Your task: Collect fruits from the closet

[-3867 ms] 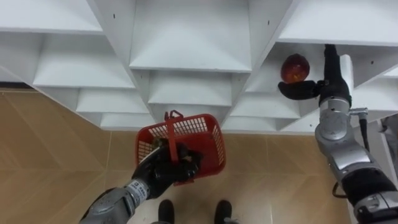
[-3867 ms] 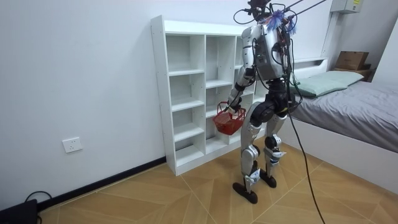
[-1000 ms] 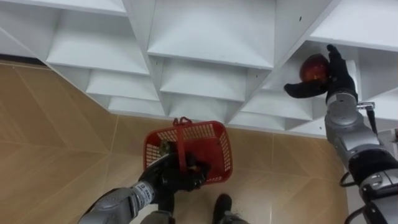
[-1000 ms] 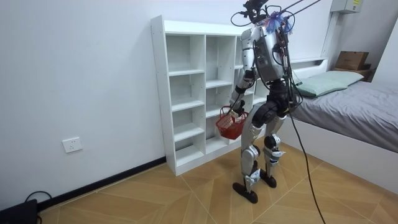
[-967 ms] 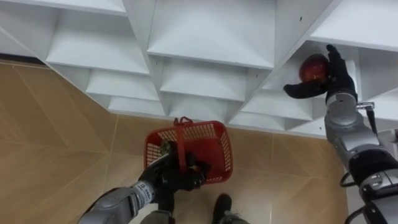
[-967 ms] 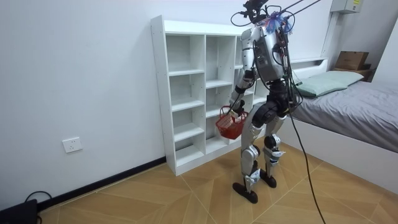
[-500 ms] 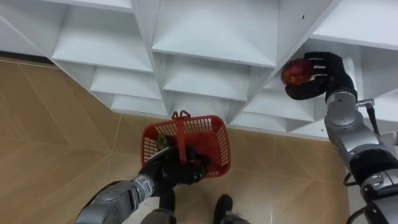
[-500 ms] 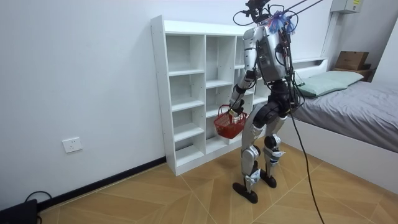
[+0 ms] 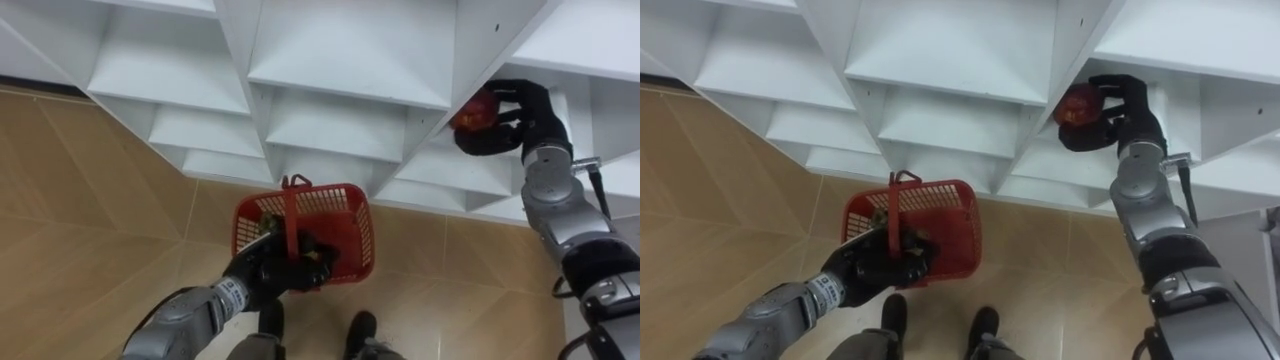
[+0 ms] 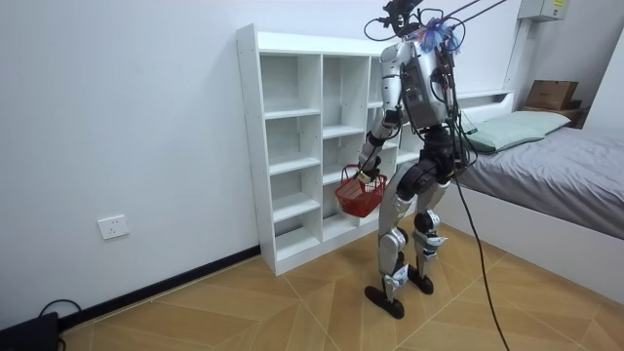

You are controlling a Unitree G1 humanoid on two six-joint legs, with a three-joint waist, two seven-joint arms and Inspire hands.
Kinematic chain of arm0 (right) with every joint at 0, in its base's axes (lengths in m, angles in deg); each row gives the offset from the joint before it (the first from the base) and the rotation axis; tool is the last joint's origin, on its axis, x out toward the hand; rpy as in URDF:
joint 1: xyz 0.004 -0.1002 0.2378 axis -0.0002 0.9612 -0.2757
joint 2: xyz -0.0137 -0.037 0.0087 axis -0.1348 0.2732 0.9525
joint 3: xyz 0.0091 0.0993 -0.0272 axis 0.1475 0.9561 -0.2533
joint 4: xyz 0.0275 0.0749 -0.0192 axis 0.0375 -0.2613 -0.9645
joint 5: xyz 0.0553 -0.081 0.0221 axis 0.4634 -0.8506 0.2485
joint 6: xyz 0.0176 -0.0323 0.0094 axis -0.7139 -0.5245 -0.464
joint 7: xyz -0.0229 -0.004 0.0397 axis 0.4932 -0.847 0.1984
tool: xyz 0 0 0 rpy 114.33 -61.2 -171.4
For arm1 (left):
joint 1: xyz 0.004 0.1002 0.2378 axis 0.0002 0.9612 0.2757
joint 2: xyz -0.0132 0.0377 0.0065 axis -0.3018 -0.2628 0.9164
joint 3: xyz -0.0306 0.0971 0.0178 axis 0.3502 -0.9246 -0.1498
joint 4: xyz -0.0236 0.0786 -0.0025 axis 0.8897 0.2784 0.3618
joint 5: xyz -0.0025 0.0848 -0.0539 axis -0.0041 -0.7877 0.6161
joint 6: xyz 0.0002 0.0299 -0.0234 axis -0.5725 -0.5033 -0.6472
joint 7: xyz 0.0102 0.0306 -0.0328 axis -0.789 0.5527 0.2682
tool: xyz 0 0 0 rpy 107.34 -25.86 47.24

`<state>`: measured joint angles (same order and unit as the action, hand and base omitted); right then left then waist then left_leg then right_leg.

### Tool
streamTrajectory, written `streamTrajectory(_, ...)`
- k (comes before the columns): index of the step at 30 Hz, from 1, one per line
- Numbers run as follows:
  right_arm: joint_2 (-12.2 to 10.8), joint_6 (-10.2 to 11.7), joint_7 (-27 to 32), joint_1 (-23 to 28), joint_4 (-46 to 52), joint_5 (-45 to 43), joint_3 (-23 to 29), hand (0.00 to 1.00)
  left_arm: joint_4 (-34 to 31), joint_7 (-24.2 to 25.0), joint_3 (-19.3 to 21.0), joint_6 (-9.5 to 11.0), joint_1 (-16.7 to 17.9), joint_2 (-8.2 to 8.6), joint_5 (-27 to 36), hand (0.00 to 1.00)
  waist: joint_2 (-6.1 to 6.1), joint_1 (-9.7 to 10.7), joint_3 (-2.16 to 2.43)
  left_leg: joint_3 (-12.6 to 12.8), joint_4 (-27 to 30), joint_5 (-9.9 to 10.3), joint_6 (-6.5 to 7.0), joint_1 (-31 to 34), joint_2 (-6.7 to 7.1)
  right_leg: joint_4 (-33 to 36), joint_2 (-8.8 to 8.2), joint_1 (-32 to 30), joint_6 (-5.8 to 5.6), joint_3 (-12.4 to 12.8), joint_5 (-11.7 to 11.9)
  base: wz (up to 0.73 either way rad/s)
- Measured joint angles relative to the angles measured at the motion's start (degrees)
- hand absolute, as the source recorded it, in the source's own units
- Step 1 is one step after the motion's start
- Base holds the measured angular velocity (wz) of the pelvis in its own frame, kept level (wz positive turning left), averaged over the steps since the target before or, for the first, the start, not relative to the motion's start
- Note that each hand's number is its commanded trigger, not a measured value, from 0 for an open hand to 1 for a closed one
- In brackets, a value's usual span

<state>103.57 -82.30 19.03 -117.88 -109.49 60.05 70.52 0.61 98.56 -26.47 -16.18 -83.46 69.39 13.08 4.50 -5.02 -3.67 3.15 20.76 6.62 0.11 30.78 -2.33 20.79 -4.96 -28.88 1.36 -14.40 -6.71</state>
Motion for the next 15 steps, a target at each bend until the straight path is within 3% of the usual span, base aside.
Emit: streamTrajectory(15, -0.01, 1.19, 0.69, -0.09, 0.16, 0.73, -0.02, 1.00, 0.00, -1.24, -0.02, -0.02, -0.21, 0.78, -0.09, 1.00, -0.35, -0.22, -0.19, -0.01, -0.21, -0.04, -0.05, 0.06, 0.04, -0.11, 0.03, -0.20, 0.03, 0.07, -0.03, 0.00)
